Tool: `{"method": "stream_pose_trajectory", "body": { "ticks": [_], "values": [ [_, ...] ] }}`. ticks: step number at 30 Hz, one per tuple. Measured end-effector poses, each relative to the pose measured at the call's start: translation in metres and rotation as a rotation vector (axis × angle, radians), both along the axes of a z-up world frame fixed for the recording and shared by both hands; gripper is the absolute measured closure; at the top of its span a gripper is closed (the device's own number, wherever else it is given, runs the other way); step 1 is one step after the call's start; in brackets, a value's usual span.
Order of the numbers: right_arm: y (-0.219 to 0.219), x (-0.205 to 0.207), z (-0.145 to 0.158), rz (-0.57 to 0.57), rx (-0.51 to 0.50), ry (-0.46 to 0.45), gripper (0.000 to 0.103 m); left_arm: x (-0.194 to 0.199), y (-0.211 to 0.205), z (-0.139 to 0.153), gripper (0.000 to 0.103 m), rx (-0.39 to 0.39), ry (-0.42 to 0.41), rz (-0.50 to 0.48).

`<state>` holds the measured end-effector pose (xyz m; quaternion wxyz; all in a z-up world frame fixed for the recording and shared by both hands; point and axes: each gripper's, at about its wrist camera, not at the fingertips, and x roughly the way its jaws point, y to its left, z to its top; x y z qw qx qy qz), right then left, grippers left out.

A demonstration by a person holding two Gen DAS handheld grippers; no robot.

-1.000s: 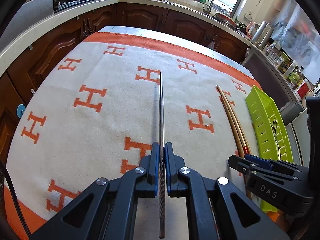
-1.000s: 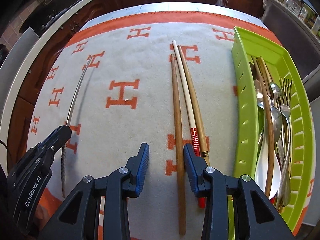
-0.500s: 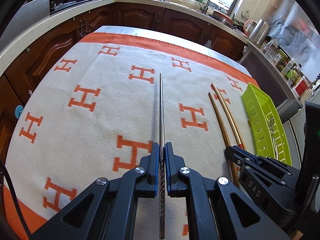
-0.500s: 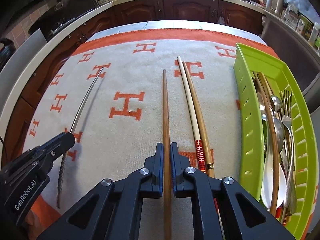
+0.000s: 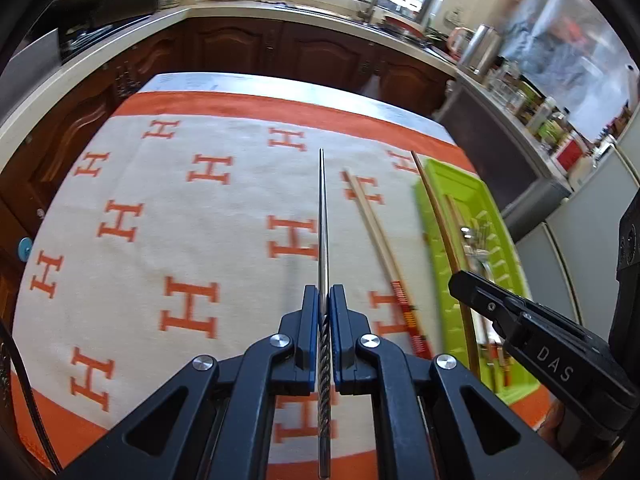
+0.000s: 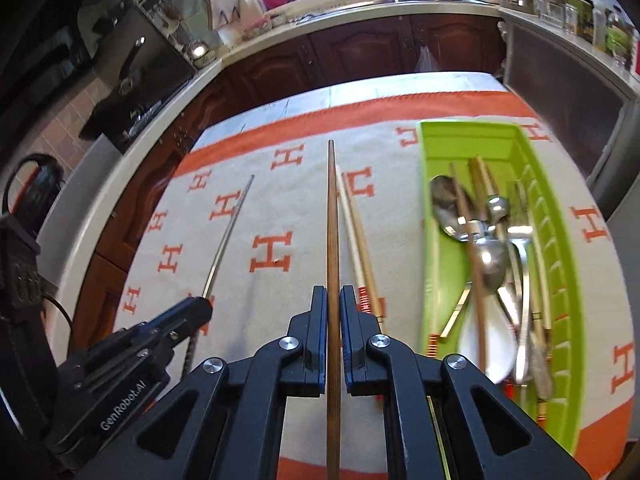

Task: Organize utensils
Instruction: 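Carry the metal chopstick to the tray with the left gripper while the right gripper grasps a wooden chopstick, then lower both chopsticks into the green tray and open both grippers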

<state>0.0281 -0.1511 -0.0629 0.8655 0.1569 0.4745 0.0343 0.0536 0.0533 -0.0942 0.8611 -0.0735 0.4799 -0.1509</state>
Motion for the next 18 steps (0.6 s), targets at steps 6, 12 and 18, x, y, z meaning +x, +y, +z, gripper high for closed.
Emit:
{"method": "stream_pose_trajectory", "body": {
  "ticks": [6, 12, 18],
  "values": [
    [-0.058, -0.016, 0.018, -0.096, 0.0, -0.022, 0.097, 0.001, -0.054, 0.019, 0.1, -0.022, 0.024, -0.105],
    [-0.122, -0.024, 0.012, -0.196, -0.009, 0.008, 0.097, 0.009, -0.11, 0.028, 0.1, -0.036, 0.052, -0.183],
    [-0.153, -0.018, -0.01, -0.218, -0.005, 0.06, 0.097, 0.022, -0.154, 0.014, 0.1, -0.009, 0.103, -0.226]
  ]
}}
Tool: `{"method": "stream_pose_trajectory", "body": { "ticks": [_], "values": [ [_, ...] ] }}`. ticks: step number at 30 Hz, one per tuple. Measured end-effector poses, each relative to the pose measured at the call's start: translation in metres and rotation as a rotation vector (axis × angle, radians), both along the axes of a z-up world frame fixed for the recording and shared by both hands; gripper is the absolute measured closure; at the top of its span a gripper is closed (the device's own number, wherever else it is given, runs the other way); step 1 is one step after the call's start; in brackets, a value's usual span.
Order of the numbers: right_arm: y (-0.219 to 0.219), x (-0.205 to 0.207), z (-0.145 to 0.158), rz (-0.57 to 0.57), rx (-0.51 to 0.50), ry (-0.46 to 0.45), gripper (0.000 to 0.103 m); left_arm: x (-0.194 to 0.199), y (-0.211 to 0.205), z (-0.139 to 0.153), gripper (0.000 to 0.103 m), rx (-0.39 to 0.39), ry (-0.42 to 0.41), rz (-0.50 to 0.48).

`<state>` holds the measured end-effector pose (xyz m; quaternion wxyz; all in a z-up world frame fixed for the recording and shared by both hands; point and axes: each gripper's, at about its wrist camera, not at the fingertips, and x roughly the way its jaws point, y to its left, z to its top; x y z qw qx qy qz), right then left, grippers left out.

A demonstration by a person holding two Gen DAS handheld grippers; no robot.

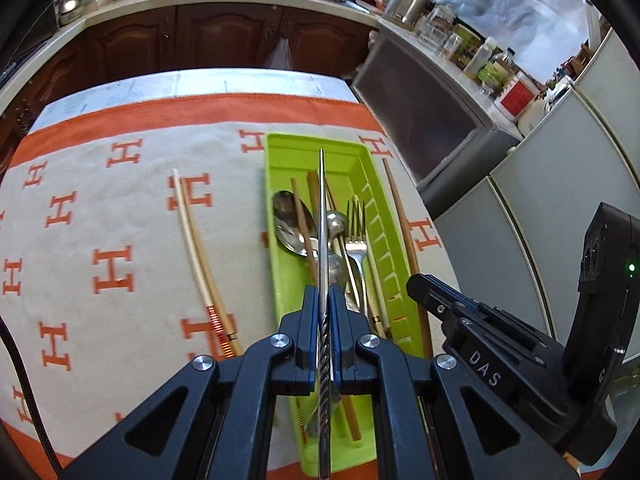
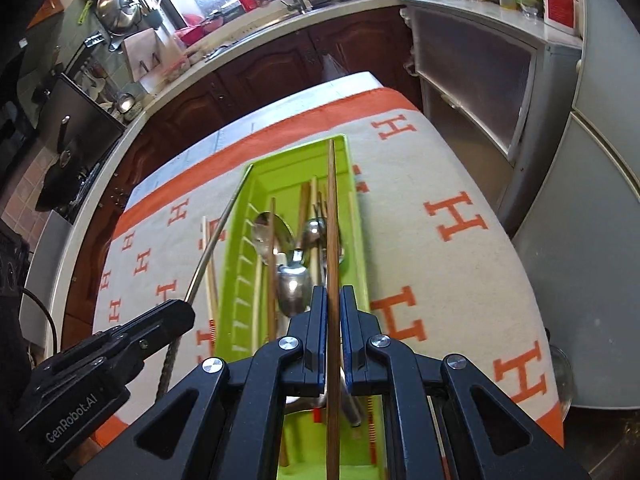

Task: Organize utensils
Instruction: 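Lower both chopsticks into the green tray and open both grippers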

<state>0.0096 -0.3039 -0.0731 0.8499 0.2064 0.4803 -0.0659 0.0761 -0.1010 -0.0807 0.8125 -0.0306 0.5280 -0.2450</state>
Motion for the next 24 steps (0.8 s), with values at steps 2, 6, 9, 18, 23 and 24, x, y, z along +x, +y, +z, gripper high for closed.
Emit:
{"method": "stream_pose_trajectory", "body": {
  "ticks": [2, 6, 9, 18, 23, 24],
  "values": [
    [-0.007, 0.004, -0.008, 0.004, 0.005, 0.009, 0.097, 0.004, -0.009, -0.009, 0.1, 0.011, 0.027, -0.004],
    [-0.004, 0.015, -0.017, 0.024, 0.008, 0.003, 0.097, 0.011, -0.019, -0.024, 0.099, 0.026, 0.076, -0.004],
    [-0.002, 0.023, -0.022, 0.035, 0.024, 0.011, 0.097, 0.011, -0.02, -0.029, 0.099, 0.047, 0.075, -0.004],
    [0.005, 0.028, -0.024, 0.057, 0.046, 0.011, 0.095, 0.008, -0.007, -0.023, 0.09, 0.074, 0.048, 0.014],
    [0.008, 0.023, -0.019, 0.06, 0.051, -0.004, 0.091, 0.007, 0.009, -0.015, 0.085, 0.087, 0.015, 0.034],
    [0.008, 0.022, -0.017, 0.059, 0.054, -0.008, 0.091, 0.007, 0.012, -0.014, 0.084, 0.087, 0.008, 0.042]
  ]
}}
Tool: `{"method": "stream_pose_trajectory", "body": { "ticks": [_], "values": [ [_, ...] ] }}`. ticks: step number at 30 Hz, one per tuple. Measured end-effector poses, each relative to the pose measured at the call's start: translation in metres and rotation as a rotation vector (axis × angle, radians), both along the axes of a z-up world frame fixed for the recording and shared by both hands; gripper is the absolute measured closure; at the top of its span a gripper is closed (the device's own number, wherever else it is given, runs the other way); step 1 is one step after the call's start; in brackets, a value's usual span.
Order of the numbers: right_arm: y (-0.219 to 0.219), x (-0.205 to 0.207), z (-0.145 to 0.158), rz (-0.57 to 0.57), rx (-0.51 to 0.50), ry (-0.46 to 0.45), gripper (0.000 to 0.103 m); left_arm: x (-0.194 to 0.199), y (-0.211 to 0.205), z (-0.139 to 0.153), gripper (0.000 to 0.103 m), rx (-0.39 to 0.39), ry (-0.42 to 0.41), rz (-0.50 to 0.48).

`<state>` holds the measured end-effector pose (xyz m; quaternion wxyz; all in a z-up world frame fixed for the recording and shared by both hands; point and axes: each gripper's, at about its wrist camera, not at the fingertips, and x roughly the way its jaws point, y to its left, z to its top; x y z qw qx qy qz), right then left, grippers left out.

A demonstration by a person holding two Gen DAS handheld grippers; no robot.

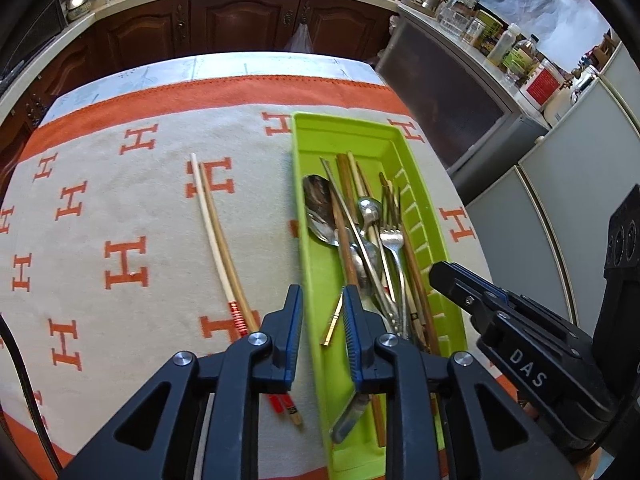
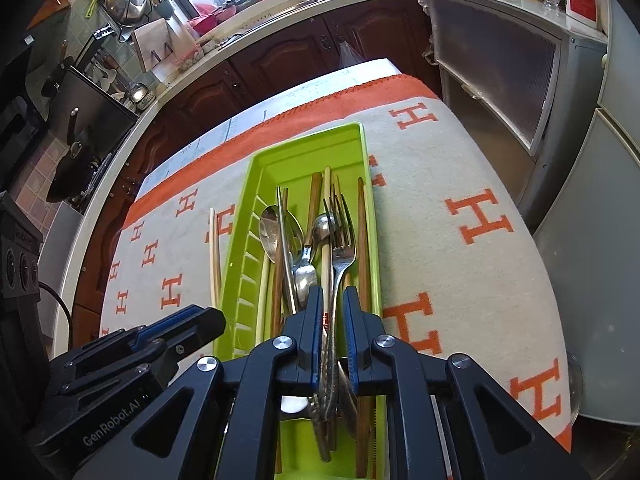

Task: Organize utensils
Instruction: 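Lower both chopsticks into the green tray and open both grippers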

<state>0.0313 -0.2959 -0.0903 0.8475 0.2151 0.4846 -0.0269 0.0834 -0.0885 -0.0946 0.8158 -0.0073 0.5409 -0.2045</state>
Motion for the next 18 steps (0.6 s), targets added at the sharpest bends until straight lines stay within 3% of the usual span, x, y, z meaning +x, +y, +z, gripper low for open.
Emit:
{"method": "stream_pose_trajectory", "body": {
  "ticks": [4, 7, 12, 18],
  "values": [
    [0.0, -0.005, 0.005, -0.009, 0.023, -0.02, 0.089, 0.01, 0.021, 0.0, 0.075, 0.026, -0.029, 0.069],
    [0.002, -0.007, 0.009, -0.005, 0.023, -0.028, 0.088, 0.022, 0.037, -0.011, 0.075, 0.018, 0.001, 0.125],
    [0.004, -0.009, 0.012, -0.001, 0.03, -0.032, 0.088, 0.035, 0.045, -0.038, 0.075, 0.033, 0.057, 0.146],
    [0.01, -0.012, 0.017, 0.008, 0.023, -0.037, 0.088, 0.033, 0.038, -0.056, 0.075, 0.094, 0.047, 0.117]
  ]
}}
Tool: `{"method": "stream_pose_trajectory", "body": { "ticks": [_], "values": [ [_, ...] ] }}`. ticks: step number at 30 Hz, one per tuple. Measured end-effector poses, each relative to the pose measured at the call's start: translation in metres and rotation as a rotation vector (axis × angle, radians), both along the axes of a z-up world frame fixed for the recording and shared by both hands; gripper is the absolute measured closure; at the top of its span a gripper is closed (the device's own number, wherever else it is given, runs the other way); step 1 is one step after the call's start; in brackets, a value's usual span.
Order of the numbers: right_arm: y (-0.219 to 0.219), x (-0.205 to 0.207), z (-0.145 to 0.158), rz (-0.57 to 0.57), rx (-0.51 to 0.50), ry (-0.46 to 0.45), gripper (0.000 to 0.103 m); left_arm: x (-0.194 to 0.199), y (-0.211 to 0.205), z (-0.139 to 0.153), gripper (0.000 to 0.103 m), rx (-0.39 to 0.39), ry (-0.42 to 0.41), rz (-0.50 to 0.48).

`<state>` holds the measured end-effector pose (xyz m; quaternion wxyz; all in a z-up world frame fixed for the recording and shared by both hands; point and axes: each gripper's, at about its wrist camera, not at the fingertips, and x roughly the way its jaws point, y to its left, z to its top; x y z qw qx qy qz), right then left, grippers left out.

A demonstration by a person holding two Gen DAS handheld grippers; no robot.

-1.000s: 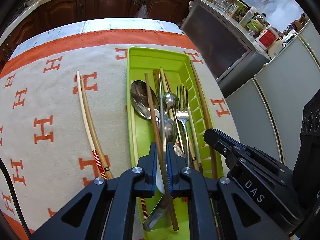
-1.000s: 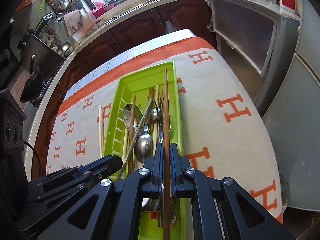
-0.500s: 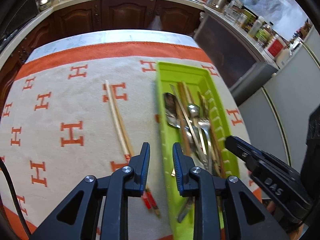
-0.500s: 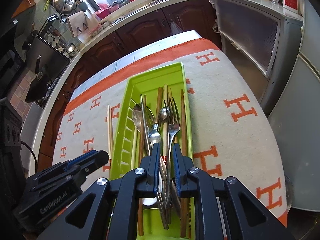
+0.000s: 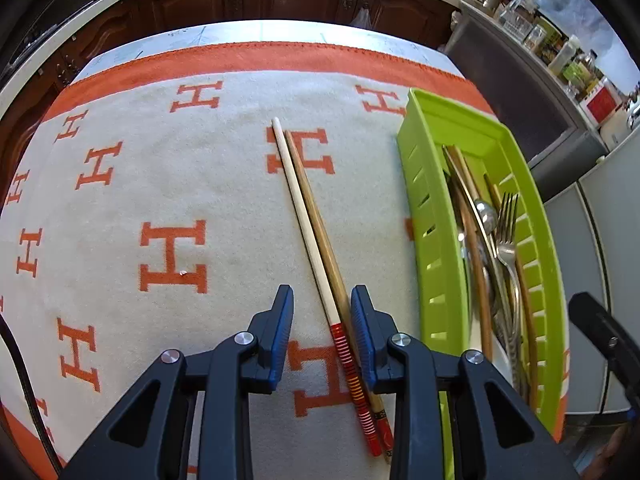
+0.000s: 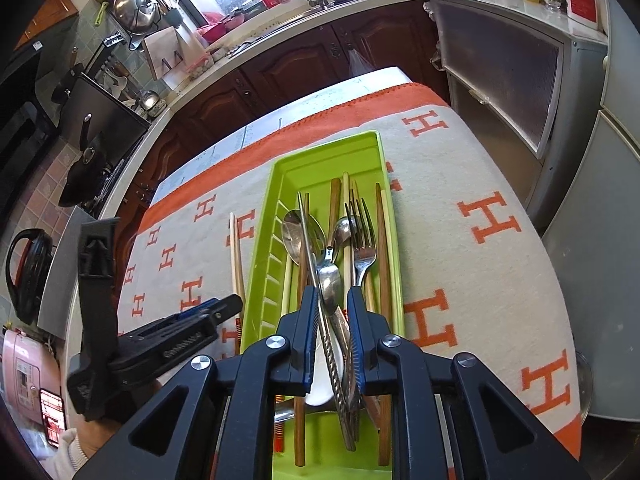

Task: Organize utensils
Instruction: 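Lower both chopsticks into the green tray and open both grippers, then grasp a red-banded chopstick with the left gripper while the right gripper grasps another chopstick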

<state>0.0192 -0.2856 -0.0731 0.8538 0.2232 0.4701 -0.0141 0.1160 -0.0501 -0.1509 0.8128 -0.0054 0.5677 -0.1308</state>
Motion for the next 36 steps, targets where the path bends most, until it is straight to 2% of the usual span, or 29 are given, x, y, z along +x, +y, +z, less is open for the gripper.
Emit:
{"method": "stream_pose_trajectory", "body": {
  "ticks": [6, 10, 14, 22, 30, 36],
  "values": [
    [0.009, -0.002, 0.006, 0.023, -0.012, -0.006, 0.088, -0.008, -0.003, -0.001, 0.074, 0.065, -0.038, -0.009],
    [0.02, -0.003, 0.011, 0.054, -0.01, -0.014, 0.088, -0.012, 0.011, -0.001, 0.074, 0.102, -0.055, 0.006],
    [0.037, -0.003, 0.015, 0.102, -0.008, -0.02, 0.088, -0.013, 0.031, 0.0, 0.076, 0.07, -0.041, 0.026],
    [0.084, 0.003, 0.015, 0.211, -0.02, -0.012, 0.088, -0.013, 0.074, -0.006, 0.08, -0.124, 0.021, 0.085],
    [0.117, 0.008, 0.01, 0.266, -0.037, 0.008, 0.088, -0.012, 0.08, -0.011, 0.091, -0.145, 0.018, 0.079],
    [0.132, 0.012, 0.005, 0.278, -0.054, 0.032, 0.088, -0.016, 0.068, -0.009, 0.093, -0.076, -0.041, 0.035]
  ]
}}
